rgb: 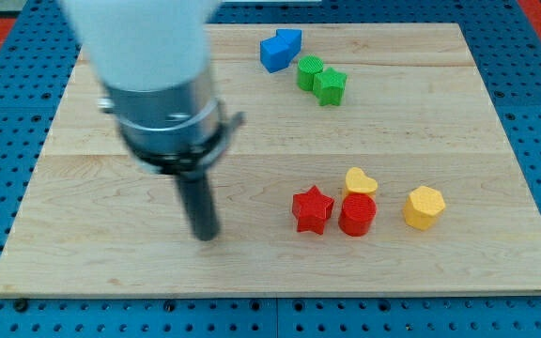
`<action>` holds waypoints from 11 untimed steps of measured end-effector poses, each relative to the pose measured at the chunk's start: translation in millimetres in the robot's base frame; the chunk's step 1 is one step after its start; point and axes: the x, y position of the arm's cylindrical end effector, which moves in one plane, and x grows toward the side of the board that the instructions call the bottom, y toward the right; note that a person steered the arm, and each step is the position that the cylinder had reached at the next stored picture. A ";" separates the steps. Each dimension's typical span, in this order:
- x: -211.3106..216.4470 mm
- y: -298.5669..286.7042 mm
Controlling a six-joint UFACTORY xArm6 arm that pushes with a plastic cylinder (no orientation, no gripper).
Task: Drag the red circle towards the center right
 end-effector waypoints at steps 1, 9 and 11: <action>0.0 73.6; -97.7 202.3; -130.8 202.2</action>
